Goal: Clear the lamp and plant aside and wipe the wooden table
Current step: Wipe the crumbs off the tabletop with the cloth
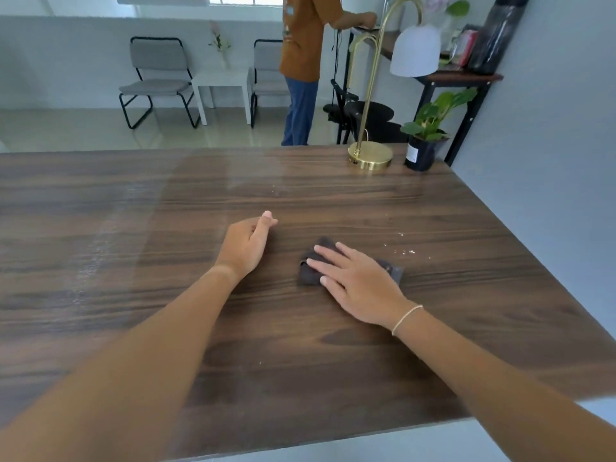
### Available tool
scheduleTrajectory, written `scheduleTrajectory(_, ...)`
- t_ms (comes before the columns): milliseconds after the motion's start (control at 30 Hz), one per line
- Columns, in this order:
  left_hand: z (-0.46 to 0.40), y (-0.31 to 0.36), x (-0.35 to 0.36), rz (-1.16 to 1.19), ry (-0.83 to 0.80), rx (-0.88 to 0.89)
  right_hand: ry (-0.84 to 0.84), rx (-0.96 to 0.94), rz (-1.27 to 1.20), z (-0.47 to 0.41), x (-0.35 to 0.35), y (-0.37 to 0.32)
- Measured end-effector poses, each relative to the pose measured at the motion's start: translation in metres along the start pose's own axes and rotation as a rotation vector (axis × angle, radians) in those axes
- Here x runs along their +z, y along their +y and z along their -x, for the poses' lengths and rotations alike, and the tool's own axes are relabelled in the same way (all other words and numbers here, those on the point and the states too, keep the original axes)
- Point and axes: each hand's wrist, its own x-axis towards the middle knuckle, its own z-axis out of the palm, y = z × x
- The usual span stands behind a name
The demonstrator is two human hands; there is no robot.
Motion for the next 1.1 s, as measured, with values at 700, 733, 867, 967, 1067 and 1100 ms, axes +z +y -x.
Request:
scheduleTrajectory(700,-0.050,0.012,0.058,-0.111,0.002,0.055,0.013,0.327,0.001,-0.021,-0.032,0.153)
scheduleTrajectory(733,-0.051,0.010,0.055,-0.105,0.018,0.041,0.008,0.380,0.019,-0.038,-0.033,0.152)
scheduleTrajectory(867,-0.053,0.003,0.036,-0.147,0.089,-0.014,0.014,-0.028,-0.030,-0.056,-0.004,0.081)
scheduleTrajectory(967,-0.056,-0.003,0.018,-0.175,0.138,-0.043,-0.011,-0.308,-0.144,-0.035,0.001,0.061)
scheduleTrajectory(1067,-0.058,-0.011,-0.003,-0.173,0.167,-0.051,-0.029,-0.187,-0.146,-0.067,-0.005,0.096)
scheduleTrajectory(1100,-0.059,-0.014,-0.010,-0.186,0.171,-0.049,-0.018,-0.086,-0.126,-0.088,-0.007,0.108)
